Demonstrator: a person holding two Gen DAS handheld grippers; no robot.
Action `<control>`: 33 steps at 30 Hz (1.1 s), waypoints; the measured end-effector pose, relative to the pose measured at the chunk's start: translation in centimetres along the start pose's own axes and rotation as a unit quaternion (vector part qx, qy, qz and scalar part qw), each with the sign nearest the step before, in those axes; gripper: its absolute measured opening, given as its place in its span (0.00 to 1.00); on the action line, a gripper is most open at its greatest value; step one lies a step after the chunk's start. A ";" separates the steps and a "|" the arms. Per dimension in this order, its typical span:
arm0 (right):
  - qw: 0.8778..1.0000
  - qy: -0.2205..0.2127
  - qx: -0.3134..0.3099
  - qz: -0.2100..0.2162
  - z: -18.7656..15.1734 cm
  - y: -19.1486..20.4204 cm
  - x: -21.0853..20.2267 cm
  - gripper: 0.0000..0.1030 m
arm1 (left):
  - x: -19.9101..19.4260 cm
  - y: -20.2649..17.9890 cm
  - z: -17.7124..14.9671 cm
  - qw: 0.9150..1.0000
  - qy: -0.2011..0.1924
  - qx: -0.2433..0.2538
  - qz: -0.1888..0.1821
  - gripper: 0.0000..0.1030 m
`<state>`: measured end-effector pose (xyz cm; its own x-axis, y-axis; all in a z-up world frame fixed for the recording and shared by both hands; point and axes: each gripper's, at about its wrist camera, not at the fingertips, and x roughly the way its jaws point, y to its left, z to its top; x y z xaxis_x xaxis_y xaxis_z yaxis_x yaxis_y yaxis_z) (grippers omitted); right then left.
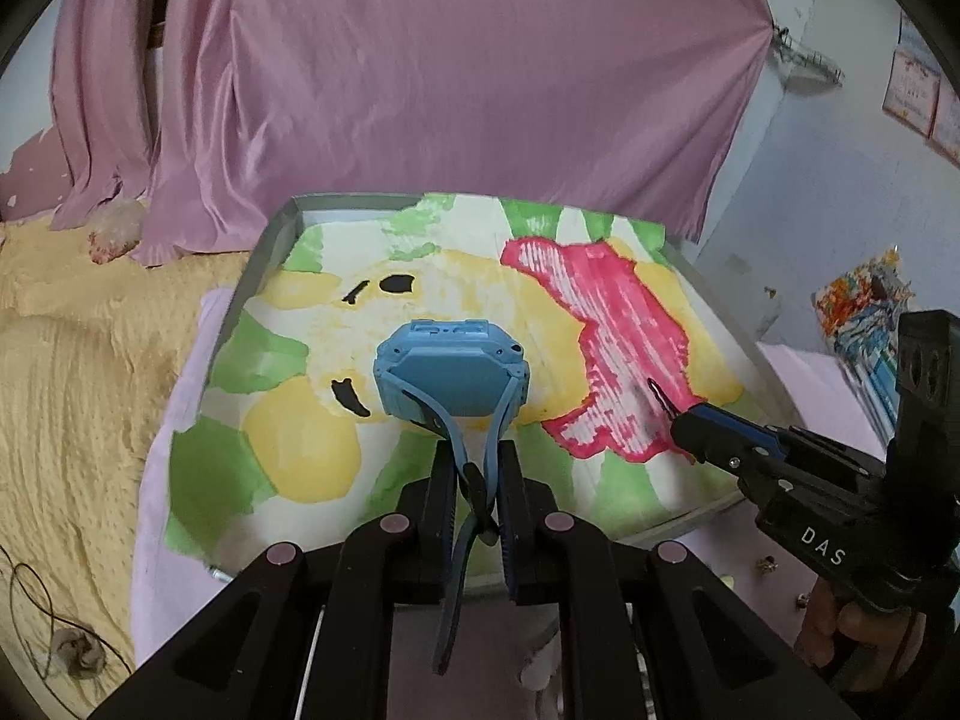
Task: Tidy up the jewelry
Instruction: 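Carry the watch and black clip into the grey tray and open both tools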
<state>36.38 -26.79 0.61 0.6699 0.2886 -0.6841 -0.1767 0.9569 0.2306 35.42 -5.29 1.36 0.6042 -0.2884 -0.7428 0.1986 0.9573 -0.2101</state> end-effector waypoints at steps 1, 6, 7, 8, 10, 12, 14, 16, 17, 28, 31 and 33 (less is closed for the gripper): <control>1.000 0.003 0.001 0.000 0.0 -0.1 0.2 0.12 | 0.3 0.0 0.1 1.000 0.008 0.001 -0.001 0.13; 1.000 0.018 0.009 -0.001 -0.1 -0.4 0.8 0.13 | 1.1 -0.3 0.1 1.000 0.020 0.008 -0.001 0.16; 1.000 0.021 0.010 0.000 -0.1 -0.5 1.0 0.13 | 1.1 -0.3 0.1 1.000 0.020 0.009 -0.002 0.18; 1.000 0.023 0.012 0.000 -0.1 -0.6 1.0 0.13 | 1.1 -0.3 0.1 1.000 0.020 0.008 -0.002 0.18; 1.000 0.027 0.014 -0.001 -0.1 -0.6 1.1 0.13 | 1.0 -0.1 0.0 1.000 0.017 0.002 -0.005 0.22; 1.000 0.025 0.015 -0.004 -0.2 -0.6 0.8 0.14 | 0.8 0.2 -0.1 1.000 0.015 -0.003 -0.007 0.24; 1.000 0.019 0.018 -0.006 -0.3 -0.8 0.4 0.26 | 0.5 0.3 -0.3 1.000 0.010 -0.006 -0.006 0.31; 1.000 0.006 0.022 -0.009 -0.4 -1.0 -0.3 0.41 | 0.1 0.4 -0.6 1.000 0.003 -0.010 -0.006 0.43; 1.000 0.000 0.023 -0.010 -0.5 -1.1 -0.7 0.42 | -0.2 0.5 -0.7 1.000 -0.002 -0.014 -0.007 0.53; 0.995 -0.083 0.040 -0.032 -3.0 -1.4 -6.6 0.62 | -4.8 0.1 -3.2 0.996 -0.085 -0.026 -0.004 0.77; 0.992 -0.112 0.032 -0.044 -4.3 -0.9 -8.7 0.73 | -6.1 -0.2 -4.3 0.994 -0.109 -0.026 -0.001 0.88; 0.990 -0.130 0.025 -0.053 -5.1 -0.7 -9.8 0.76 | -7.2 -0.3 -5.1 0.991 -0.132 -0.031 -0.006 0.93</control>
<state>26.23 -30.11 3.63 0.8465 0.1620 -0.5071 -0.0643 0.9767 0.2047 27.05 -3.41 3.52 0.7842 -0.2873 -0.5500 0.1645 0.9509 -0.2622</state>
